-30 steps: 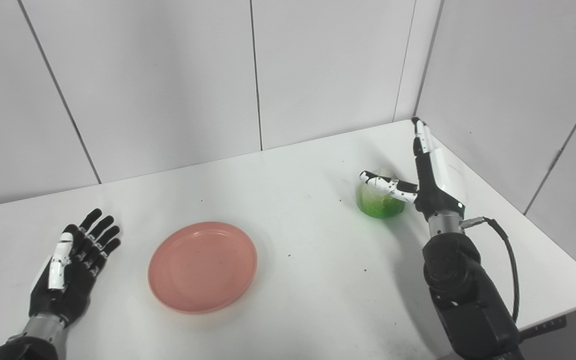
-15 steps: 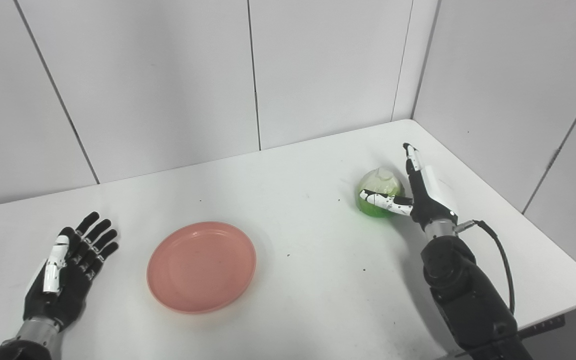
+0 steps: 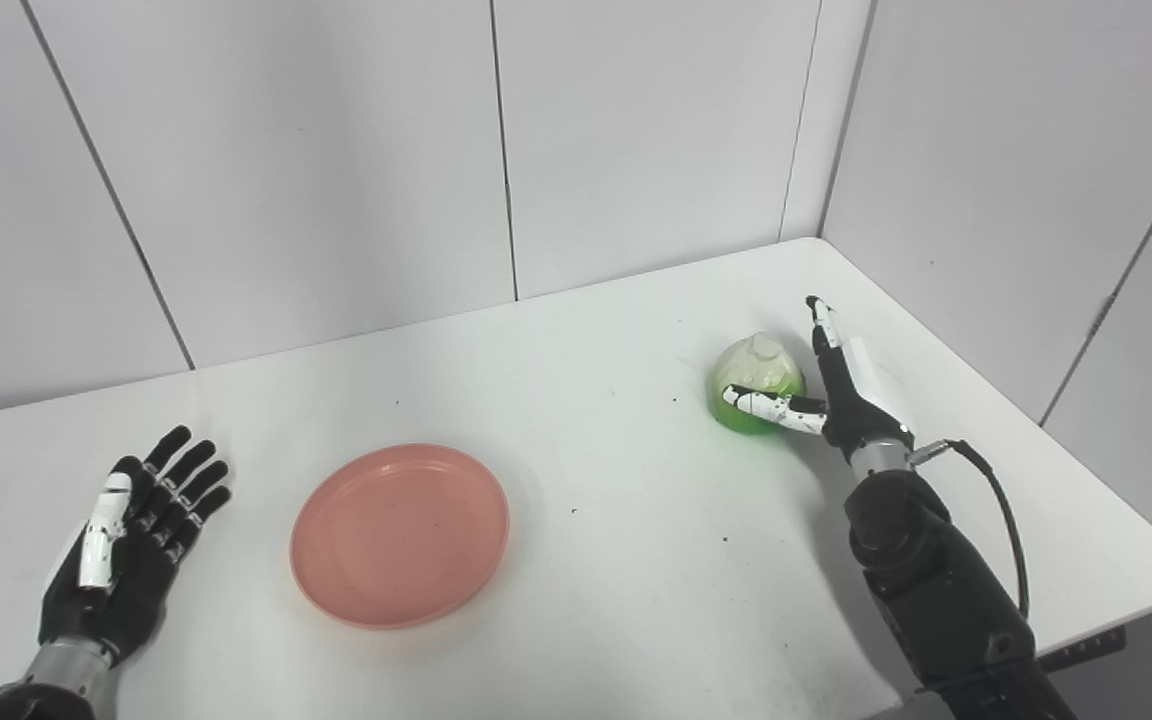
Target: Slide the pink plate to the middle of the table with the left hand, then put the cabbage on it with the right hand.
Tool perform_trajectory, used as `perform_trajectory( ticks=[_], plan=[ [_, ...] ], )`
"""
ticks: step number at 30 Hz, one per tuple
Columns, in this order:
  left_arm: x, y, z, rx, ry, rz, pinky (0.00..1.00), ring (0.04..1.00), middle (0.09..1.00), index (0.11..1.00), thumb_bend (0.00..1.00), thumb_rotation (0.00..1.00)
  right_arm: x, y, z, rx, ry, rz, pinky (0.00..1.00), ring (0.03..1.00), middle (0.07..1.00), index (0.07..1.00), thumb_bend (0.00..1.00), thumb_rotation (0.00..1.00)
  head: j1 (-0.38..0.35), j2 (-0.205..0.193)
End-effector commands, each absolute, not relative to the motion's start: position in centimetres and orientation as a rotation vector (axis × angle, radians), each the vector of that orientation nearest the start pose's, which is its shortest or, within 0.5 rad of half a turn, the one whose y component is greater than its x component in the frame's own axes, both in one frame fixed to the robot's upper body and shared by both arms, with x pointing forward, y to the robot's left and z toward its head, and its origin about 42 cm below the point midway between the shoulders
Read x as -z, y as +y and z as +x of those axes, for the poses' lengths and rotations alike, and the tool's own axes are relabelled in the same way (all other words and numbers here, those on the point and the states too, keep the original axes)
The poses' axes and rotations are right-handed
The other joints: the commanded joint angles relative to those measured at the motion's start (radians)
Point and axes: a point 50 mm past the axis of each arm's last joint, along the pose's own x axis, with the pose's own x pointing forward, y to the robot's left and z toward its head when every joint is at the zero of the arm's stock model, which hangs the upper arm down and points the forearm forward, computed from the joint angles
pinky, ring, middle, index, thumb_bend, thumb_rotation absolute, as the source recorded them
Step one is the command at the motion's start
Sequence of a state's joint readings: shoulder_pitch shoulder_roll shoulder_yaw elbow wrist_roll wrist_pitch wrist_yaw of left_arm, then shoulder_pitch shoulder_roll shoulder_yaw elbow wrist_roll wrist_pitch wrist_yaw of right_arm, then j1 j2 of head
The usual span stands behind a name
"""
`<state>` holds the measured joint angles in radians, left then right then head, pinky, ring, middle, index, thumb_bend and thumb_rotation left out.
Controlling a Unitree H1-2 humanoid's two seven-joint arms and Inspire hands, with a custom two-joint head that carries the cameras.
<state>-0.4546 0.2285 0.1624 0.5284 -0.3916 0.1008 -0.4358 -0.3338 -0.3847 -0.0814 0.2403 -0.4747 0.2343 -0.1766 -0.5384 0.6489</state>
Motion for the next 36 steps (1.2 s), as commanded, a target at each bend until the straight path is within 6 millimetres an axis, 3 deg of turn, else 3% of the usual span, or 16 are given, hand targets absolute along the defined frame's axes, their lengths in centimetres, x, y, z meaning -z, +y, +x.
perform_trajectory(
  ticks=[1, 19, 29, 36],
  plan=[
    [-11.6, 30.2, 41.7, 0.280, 0.138, -0.261, 0.91, 0.891, 0.891, 0.880, 0.44, 0.94, -19.9, -37.4, 40.0, 0.413, -0.061, -0.831, 0.82, 0.939, 1.000, 1.000, 1.00, 0.58, 0.001, 0.001],
    [-11.7, 30.0, 41.5, 0.294, 0.132, -0.251, 0.91, 0.895, 0.895, 0.882, 0.44, 0.96, -18.7, -37.4, 41.4, 0.323, -0.014, -0.853, 0.78, 0.893, 0.946, 0.992, 1.00, 0.58, 0.012, 0.012],
    [-11.8, 29.8, 41.4, 0.295, 0.128, -0.253, 0.91, 0.893, 0.894, 0.880, 0.44, 0.96, -18.6, -37.2, 42.1, 0.263, -0.019, -0.825, 0.80, 0.888, 0.928, 0.970, 1.00, 0.47, 0.020, 0.016],
    [-11.9, 29.8, 41.4, 0.308, 0.123, -0.250, 0.91, 0.901, 0.901, 0.887, 0.44, 0.98, -18.3, -37.3, 42.4, 0.225, -0.055, -0.709, 0.83, 0.878, 0.912, 0.934, 1.00, 0.32, 0.025, 0.024]
  ],
)
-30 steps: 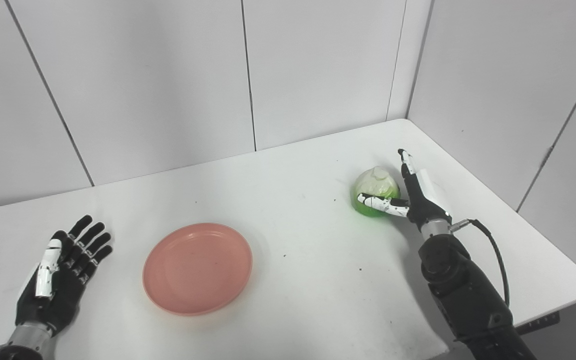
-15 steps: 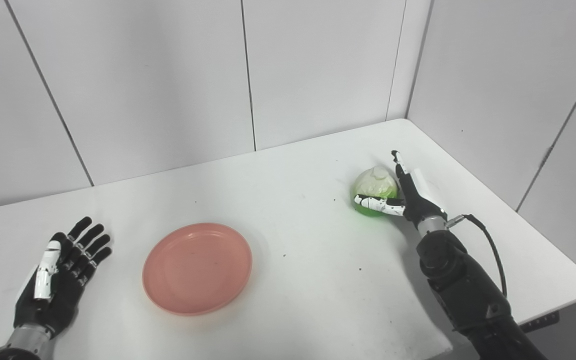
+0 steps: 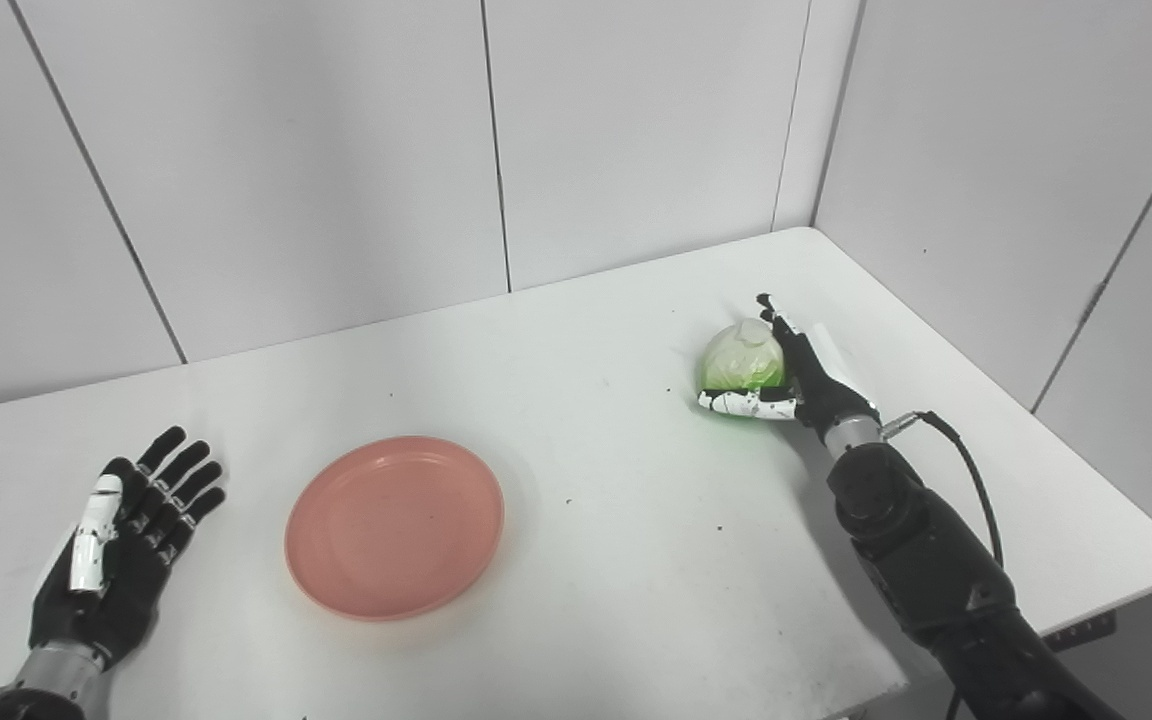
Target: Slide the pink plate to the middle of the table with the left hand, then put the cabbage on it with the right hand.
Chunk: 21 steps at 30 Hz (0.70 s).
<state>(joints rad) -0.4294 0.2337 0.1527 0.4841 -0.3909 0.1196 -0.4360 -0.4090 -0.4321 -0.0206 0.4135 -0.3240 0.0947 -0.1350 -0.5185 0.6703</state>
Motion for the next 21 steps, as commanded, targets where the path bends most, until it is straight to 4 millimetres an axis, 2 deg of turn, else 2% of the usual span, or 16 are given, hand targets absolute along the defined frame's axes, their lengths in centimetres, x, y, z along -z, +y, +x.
perform_trajectory(
  ticks=[1, 4, 6, 8, 9, 10, 12, 15, 21],
  plan=[
    [-11.9, 29.8, 41.4, 0.307, 0.123, -0.247, 0.91, 0.900, 0.901, 0.887, 0.44, 0.97, -18.2, -37.3, 42.4, 0.223, -0.061, -0.694, 0.81, 0.861, 0.895, 0.919, 1.00, 0.28, 0.005, 0.002],
    [-11.9, 29.7, 41.4, 0.312, 0.120, -0.243, 0.91, 0.898, 0.898, 0.886, 0.44, 0.97, -17.8, -37.4, 42.5, 0.217, -0.077, -0.626, 0.78, 0.818, 0.852, 0.871, 1.00, 0.19, 0.006, 0.004],
    [-12.0, 29.7, 41.4, 0.314, 0.120, -0.244, 0.91, 0.899, 0.899, 0.888, 0.45, 0.98, -17.5, -37.4, 42.6, 0.227, -0.064, -0.625, 0.69, 0.725, 0.754, 0.763, 0.99, 0.08, 0.006, 0.006],
    [-12.0, 29.7, 41.3, 0.314, 0.120, -0.243, 0.92, 0.901, 0.901, 0.891, 0.45, 0.97, -17.3, -37.3, 42.7, 0.238, -0.047, -0.632, 0.58, 0.614, 0.642, 0.649, 0.93, 0.02, 0.006, 0.006],
    [-12.0, 29.6, 41.3, 0.313, 0.119, -0.242, 0.92, 0.901, 0.902, 0.891, 0.45, 0.97, -17.2, -37.3, 42.8, 0.242, -0.040, -0.630, 0.57, 0.602, 0.631, 0.637, 0.93, 0.01, 0.007, 0.009],
    [-12.1, 29.6, 41.3, 0.311, 0.118, -0.241, 0.91, 0.899, 0.901, 0.890, 0.45, 0.97, -17.2, -37.3, 42.8, 0.244, -0.035, -0.623, 0.52, 0.544, 0.556, 0.568, 0.73, 0.01, 0.007, 0.009],
    [-12.0, 29.6, 41.4, 0.317, 0.116, -0.245, 0.92, 0.903, 0.905, 0.893, 0.45, 0.97, -17.1, -37.2, 42.9, 0.245, -0.021, -0.615, 0.40, 0.445, 0.482, 0.516, 0.57, 0.00, 0.009, 0.010],
    [-12.0, 29.5, 41.4, 0.321, 0.115, -0.246, 0.91, 0.902, 0.905, 0.893, 0.45, 0.97, -17.3, -37.0, 42.9, 0.240, 0.004, -0.621, 0.36, 0.418, 0.466, 0.506, 0.53, 0.00, 0.012, 0.010],
    [-12.1, 29.4, 41.3, 0.316, 0.116, -0.245, 0.91, 0.898, 0.900, 0.887, 0.44, 0.97, -17.4, -36.9, 43.0, 0.238, 0.028, -0.641, 0.35, 0.417, 0.469, 0.503, 0.53, 0.00, 0.015, 0.010]
  ],
)
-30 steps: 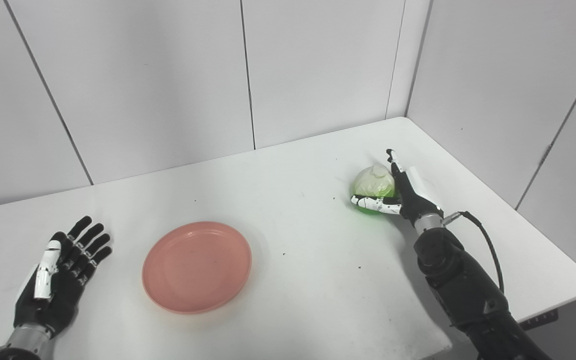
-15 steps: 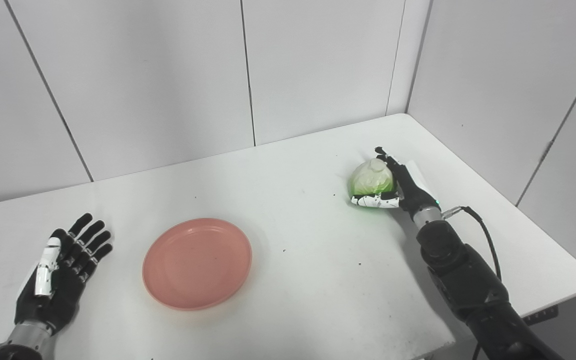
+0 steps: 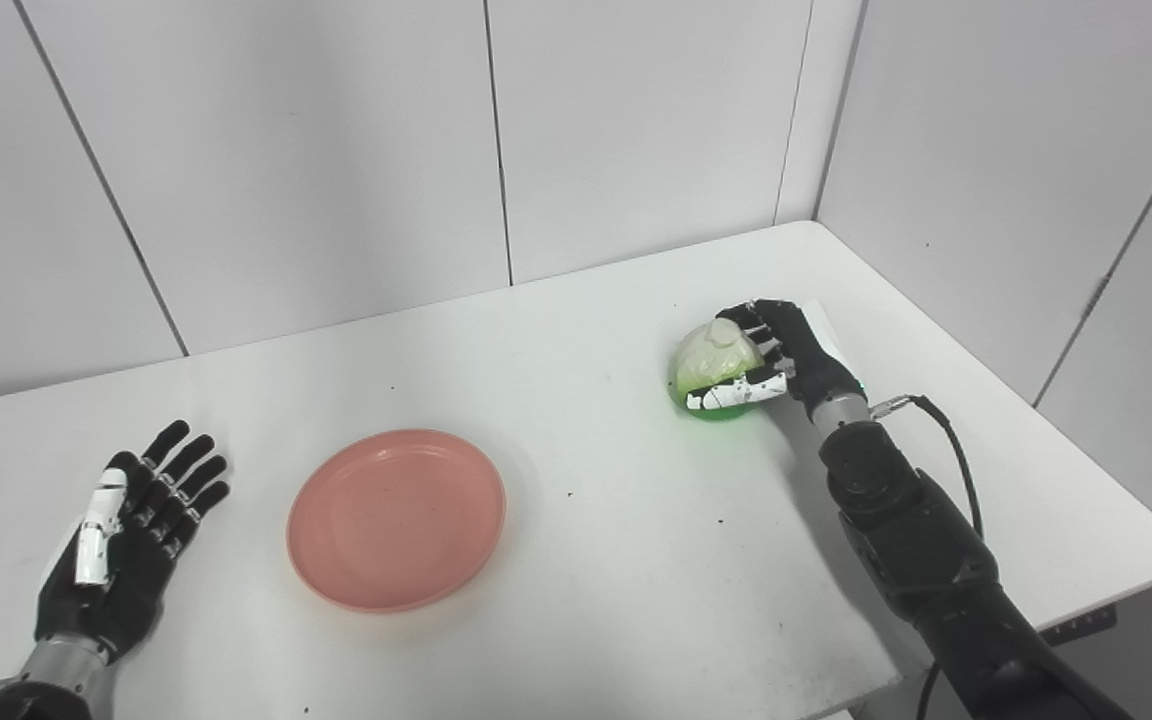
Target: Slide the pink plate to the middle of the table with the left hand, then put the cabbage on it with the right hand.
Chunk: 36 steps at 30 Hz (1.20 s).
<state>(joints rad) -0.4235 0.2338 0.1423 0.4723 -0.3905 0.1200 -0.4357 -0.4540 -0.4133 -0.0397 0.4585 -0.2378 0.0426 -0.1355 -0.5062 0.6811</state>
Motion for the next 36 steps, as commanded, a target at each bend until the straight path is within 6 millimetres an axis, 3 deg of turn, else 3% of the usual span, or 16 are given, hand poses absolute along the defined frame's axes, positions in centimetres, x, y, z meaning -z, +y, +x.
perform_trajectory(
  ticks=[1, 14, 25, 36],
  plan=[
    [-12.1, 29.4, 41.3, 0.316, 0.116, -0.246, 0.91, 0.898, 0.900, 0.886, 0.44, 0.97, -17.3, -36.9, 43.0, 0.238, 0.029, -0.642, 0.35, 0.417, 0.470, 0.501, 0.53, 0.00, 0.003, -0.001],
    [-12.1, 28.7, 41.2, 0.323, 0.104, -0.235, 0.91, 0.898, 0.903, 0.892, 0.44, 1.00, -19.0, -36.4, 42.8, 0.263, -0.031, -0.653, 0.33, 0.393, 0.457, 0.513, 0.53, 0.00, 0.033, 0.000],
    [-12.1, 27.6, 41.0, 0.312, 0.107, -0.239, 0.91, 0.901, 0.909, 0.898, 0.43, 1.00, -23.7, -33.9, 42.7, 0.226, -0.215, -0.623, 0.36, 0.412, 0.488, 0.519, 0.52, 0.00, 0.072, -0.005],
    [-12.3, 25.4, 40.5, 0.302, 0.110, -0.231, 0.89, 0.890, 0.899, 0.888, 0.43, 1.00, -28.6, -29.3, 42.5, 0.143, -0.410, -0.648, 0.35, 0.404, 0.486, 0.522, 0.52, 0.00, 0.174, -0.010]
  ],
)
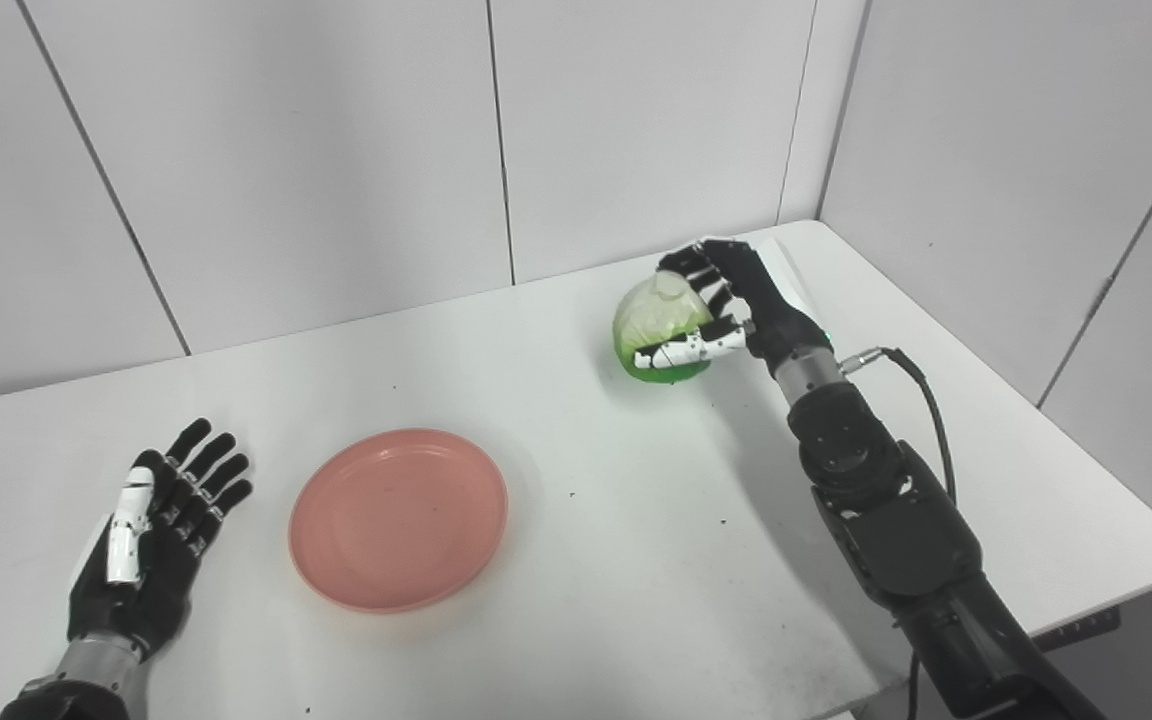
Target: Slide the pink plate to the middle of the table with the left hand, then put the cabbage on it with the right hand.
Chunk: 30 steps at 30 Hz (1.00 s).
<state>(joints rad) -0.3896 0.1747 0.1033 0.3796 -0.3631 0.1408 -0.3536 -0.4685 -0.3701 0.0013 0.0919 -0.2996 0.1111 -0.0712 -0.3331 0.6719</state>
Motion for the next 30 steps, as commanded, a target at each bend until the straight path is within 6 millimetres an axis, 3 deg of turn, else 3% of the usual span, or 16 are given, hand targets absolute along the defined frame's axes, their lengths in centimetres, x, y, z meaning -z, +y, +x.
perform_trajectory(
  ticks=[1, 6, 8, 18, 22, 30],
  plan=[
    [-12.4, 25.0, 40.4, 0.298, 0.112, -0.236, 0.89, 0.890, 0.899, 0.888, 0.43, 1.00, -29.0, -28.8, 42.5, 0.131, -0.426, -0.650, 0.35, 0.404, 0.486, 0.521, 0.52, 0.00, 0.037, 0.000],
    [-12.8, 23.3, 40.0, 0.290, 0.123, -0.250, 0.90, 0.895, 0.900, 0.889, 0.41, 1.00, -29.7, -26.0, 42.9, 0.049, -0.491, -0.616, 0.35, 0.403, 0.486, 0.531, 0.52, 0.00, 0.098, -0.001],
    [-13.0, 22.4, 39.9, 0.289, 0.123, -0.251, 0.90, 0.899, 0.904, 0.895, 0.41, 1.00, -29.7, -24.7, 43.1, 0.013, -0.508, -0.602, 0.35, 0.406, 0.486, 0.531, 0.52, 0.00, 0.163, 0.000],
    [-13.7, 18.9, 39.5, 0.256, 0.132, -0.236, 0.89, 0.891, 0.900, 0.889, 0.40, 1.00, -27.9, -18.7, 43.7, -0.152, -0.525, -0.567, 0.33, 0.386, 0.503, 0.532, 0.51, 0.00, 0.326, 0.004],
    [-13.8, 18.1, 39.6, 0.256, 0.134, -0.248, 0.92, 0.905, 0.910, 0.891, 0.41, 1.00, -26.9, -16.0, 43.7, -0.217, -0.527, -0.547, 0.30, 0.370, 0.500, 0.533, 0.51, 0.00, 0.353, 0.005],
    [-14.2, 17.4, 39.7, 0.234, 0.127, -0.236, 0.88, 0.883, 0.891, 0.871, 0.41, 1.00, -24.7, -12.1, 43.8, -0.331, -0.518, -0.508, 0.35, 0.397, 0.486, 0.526, 0.52, 0.00, 0.378, 0.011]
  ],
)
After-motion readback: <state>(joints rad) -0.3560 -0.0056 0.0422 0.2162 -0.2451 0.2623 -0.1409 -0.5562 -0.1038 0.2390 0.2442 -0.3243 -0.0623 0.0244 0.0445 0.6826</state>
